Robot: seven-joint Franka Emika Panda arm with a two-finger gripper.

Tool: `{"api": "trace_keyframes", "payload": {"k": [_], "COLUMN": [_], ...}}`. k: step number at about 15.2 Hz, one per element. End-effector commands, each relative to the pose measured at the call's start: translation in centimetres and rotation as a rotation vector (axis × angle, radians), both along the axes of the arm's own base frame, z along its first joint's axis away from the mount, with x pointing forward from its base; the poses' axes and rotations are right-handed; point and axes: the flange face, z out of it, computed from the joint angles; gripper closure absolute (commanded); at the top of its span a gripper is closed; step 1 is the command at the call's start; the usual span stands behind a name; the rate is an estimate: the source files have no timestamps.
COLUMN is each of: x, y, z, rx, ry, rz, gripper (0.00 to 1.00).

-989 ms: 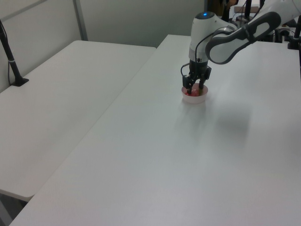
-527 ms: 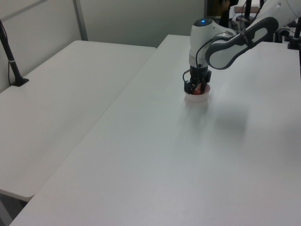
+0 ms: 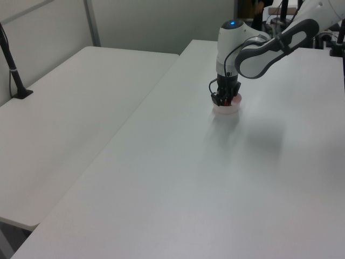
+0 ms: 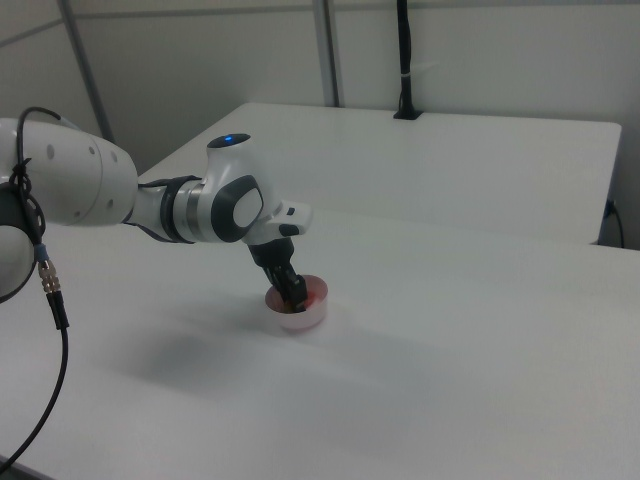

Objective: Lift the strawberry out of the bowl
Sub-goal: 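Close the gripper on the red strawberry inside the bowl, then lift the strawberry out of the bowl and carry it away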

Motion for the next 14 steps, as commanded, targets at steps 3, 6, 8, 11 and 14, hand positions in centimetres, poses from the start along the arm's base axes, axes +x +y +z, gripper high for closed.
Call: {"api": "trace_keyframes", "payload": {"k": [3,6,8,11,14], "x": [-0.3,-0.7,-1.5,-3.6,-6.9], "y": [-0.7,-1.5,-2.1,-4.9,-9.0], "z": [0.9,3.6,5.9,10.3,12.4], "rx": [-0.006,-0.010,-0.014,0.005,0.021], "ry": [-0.010,-0.015,0.010,0.074,0.235], "rz": [0.009,0.006,0.035,0.129,0.369], "gripper": [0.88,0.88,0.88,0.88,0.86]}}
